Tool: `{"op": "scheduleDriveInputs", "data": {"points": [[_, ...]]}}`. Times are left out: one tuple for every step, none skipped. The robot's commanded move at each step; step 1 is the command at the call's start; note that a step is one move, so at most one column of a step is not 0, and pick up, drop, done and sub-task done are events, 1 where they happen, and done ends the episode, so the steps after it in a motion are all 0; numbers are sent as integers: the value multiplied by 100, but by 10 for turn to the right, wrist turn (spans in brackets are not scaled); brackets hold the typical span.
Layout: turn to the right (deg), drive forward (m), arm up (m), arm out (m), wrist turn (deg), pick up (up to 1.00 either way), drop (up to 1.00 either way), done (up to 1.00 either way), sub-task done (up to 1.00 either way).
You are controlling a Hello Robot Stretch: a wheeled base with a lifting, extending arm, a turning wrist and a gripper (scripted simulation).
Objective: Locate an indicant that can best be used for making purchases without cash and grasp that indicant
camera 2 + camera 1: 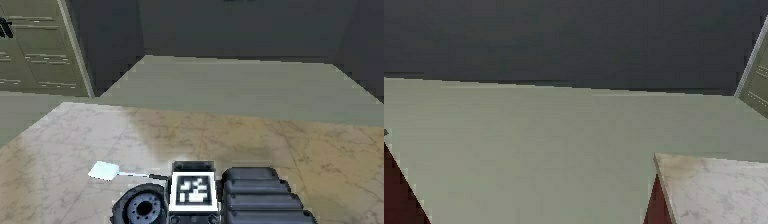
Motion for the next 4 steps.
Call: {"op": "scheduleDriveInputs", "data": {"points": [[0,0,0,0,450,0,0,0,0],[0,0,0,0,450,0,0,0,0],[0,0,0,0,270,0,0,0,0],[0,0,-16,0,0,0,0,0,0]]}}
